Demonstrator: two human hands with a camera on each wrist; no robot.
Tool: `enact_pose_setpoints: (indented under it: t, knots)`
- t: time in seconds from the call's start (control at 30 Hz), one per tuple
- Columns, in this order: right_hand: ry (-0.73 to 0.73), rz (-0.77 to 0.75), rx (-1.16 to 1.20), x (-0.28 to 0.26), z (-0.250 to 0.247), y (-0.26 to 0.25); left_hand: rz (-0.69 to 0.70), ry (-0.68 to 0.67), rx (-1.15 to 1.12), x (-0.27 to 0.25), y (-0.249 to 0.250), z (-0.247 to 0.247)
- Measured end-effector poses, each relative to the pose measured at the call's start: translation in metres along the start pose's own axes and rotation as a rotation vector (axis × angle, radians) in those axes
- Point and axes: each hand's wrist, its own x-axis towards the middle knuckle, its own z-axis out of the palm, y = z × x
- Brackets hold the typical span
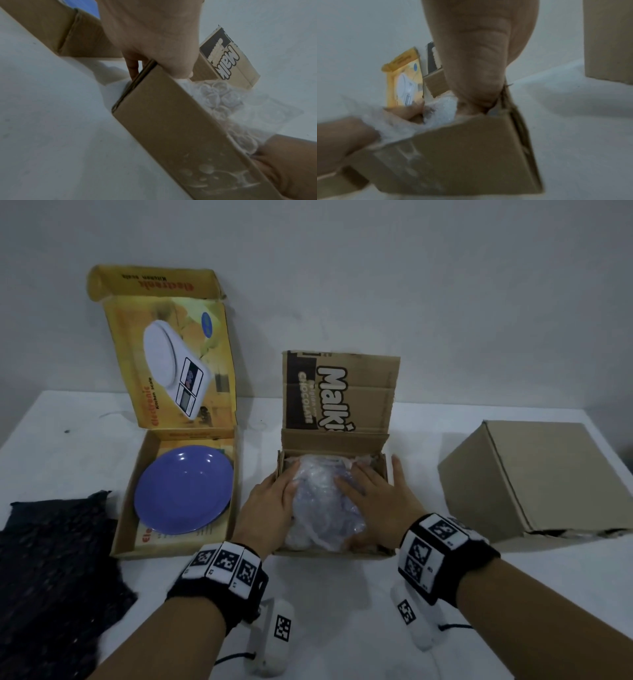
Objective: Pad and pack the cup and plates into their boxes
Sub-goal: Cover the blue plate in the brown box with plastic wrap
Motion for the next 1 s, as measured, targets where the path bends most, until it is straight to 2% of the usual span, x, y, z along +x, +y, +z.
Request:
enact_pose_setpoints:
  t: [0.07,0.13,0.17,0.2,0.27,0.33,0.57,0.73,0.87,0.97,1.0]
  knots:
    - [0.147,-0.009,0.076,-0.003,-0.008,-0.003,0.016,0.002,-0.028,-0.001,0.000,-0.001]
    - [0.332,-0.008,0.258,-0.003,-0.022,-0.007,0.030,0.014,-0.042,-0.002,0.001,-0.002]
    - [0.370,-0.005,0.373,-0.001,-0.027,-0.011,0.028,0.026,-0.059,-0.004,0.003,-0.004]
    - [0.358,-0.006,0.481,0.002,-0.029,-0.015,0.014,0.041,-0.087,-0.005,0.004,-0.005]
    - [0.217,-0.009,0.587,0.008,-0.022,-0.026,-0.020,0.059,-0.115,-0.007,0.005,-0.004]
    - [0.114,0.003,0.506,0.016,-0.006,-0.037,-0.030,0.040,-0.085,-0.006,0.004,-0.001]
    - [0.137,0.056,0.393,0.033,0.020,-0.045,0.051,0.000,0.013,-0.001,-0.001,0.001]
    - [0.066,-0.006,0.415,0.024,-0.008,-0.030,0.006,-0.019,0.063,-0.002,0.001,0.000]
    - [0.272,-0.026,0.207,0.019,-0.007,-0.009,-0.029,-0.039,0.082,-0.003,0.005,-0.003]
    - [0.120,-0.025,0.133,0.013,0.011,-0.012,-0.065,-0.056,0.116,-0.003,0.009,-0.004]
    - [0.128,-0.034,0.162,0.011,0.008,-0.012,-0.065,-0.059,0.117,-0.004,0.009,-0.004]
